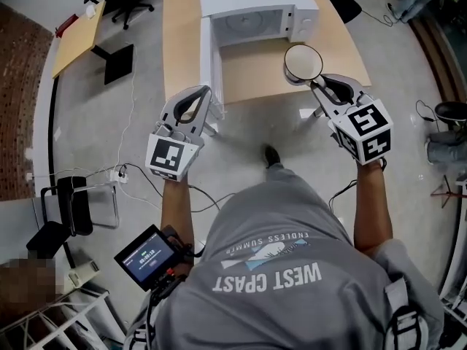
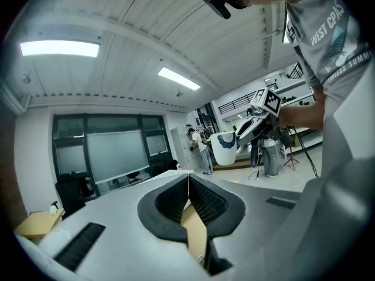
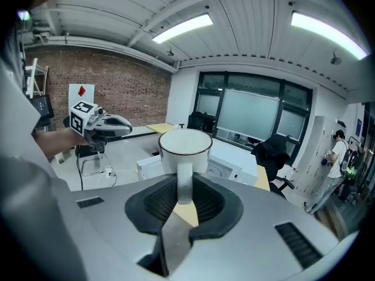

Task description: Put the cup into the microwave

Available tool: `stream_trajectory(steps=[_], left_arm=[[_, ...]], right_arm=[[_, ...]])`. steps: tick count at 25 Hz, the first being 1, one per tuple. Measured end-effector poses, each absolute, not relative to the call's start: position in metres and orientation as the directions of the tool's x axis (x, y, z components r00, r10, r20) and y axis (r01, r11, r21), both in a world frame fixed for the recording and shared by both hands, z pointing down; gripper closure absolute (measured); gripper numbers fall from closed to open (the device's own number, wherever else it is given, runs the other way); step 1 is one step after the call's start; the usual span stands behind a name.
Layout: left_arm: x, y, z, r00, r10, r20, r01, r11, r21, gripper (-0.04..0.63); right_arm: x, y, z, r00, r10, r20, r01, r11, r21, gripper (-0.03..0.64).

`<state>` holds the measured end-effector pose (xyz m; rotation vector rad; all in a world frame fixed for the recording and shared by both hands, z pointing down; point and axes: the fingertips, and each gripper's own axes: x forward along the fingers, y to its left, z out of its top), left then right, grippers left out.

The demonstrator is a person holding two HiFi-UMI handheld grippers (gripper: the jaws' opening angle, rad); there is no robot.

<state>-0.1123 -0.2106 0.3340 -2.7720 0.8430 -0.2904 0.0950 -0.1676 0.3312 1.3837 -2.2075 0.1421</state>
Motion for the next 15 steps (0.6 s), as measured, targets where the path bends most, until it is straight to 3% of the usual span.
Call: stream_trajectory(steps=[8, 15], left_arm=[[-0.125, -0.239, 0.356, 0.763, -0.624, 0.168, -0.586, -0.778, -0.227, 0.574], [-0.141, -0.267, 0.384, 0.686, -0.689, 0.232, -0.669, -0.724, -0.168, 0.574]], right_arm=[[0.104, -0.271, 0.385, -0.399, -0.768, 0.500, -0.848, 0.516, 0.116, 0.546], [0.119, -0.396, 0.477, -0.389, -0.762, 0.517, -0.880, 0.473, 0.035, 0.545]])
